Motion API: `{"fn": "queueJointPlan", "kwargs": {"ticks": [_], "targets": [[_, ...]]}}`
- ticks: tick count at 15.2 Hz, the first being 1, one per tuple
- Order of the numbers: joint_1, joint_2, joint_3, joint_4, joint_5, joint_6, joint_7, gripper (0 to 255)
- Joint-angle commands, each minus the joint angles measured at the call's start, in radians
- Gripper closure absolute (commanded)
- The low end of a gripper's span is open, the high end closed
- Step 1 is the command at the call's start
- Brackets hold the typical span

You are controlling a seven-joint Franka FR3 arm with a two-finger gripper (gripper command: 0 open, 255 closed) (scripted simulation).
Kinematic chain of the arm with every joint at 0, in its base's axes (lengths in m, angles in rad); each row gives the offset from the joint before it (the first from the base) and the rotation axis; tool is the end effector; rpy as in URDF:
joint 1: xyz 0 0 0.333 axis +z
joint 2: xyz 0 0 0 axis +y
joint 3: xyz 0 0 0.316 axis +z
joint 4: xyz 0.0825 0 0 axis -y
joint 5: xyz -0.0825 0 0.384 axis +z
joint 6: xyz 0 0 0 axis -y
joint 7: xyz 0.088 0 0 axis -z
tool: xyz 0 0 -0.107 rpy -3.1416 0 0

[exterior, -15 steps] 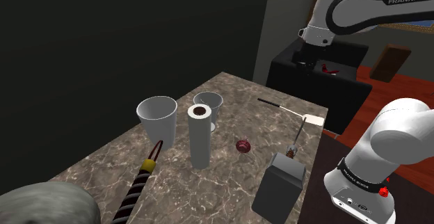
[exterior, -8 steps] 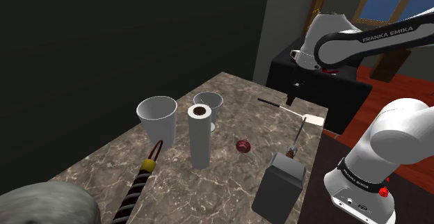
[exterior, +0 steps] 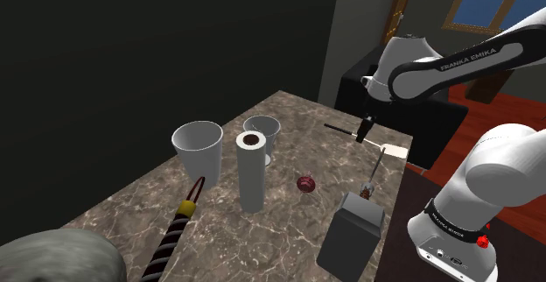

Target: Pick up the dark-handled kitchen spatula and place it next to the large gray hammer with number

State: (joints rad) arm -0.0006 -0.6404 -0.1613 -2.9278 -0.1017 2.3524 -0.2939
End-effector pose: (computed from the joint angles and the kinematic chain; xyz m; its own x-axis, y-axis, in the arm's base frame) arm 0.3130 -0.0434 0.3425 0.9715 0.2276 0.0656 0.2282 -0.9736 -0.0007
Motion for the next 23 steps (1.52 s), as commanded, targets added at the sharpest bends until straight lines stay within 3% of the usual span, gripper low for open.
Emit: {"fn": "queueJointPlan", "kwargs": {"ticks": [1,7,8,17,23], "targets": [[0.000,0.013,-0.002,-0.004,-0.001,0.017,-0.001,0],[0.000,0.013,-0.002,-0.003,0.000,0.017,-0.001,0],[0.000,0.013,-0.002,-0.003,0.000,0.017,-0.001,255],[0.000,0.013,-0.002,-0.003,0.000,0.017,-0.001,255],[0.001,-0.055,0.008,0.044,0.005,-0.098,0.001,255]]}}
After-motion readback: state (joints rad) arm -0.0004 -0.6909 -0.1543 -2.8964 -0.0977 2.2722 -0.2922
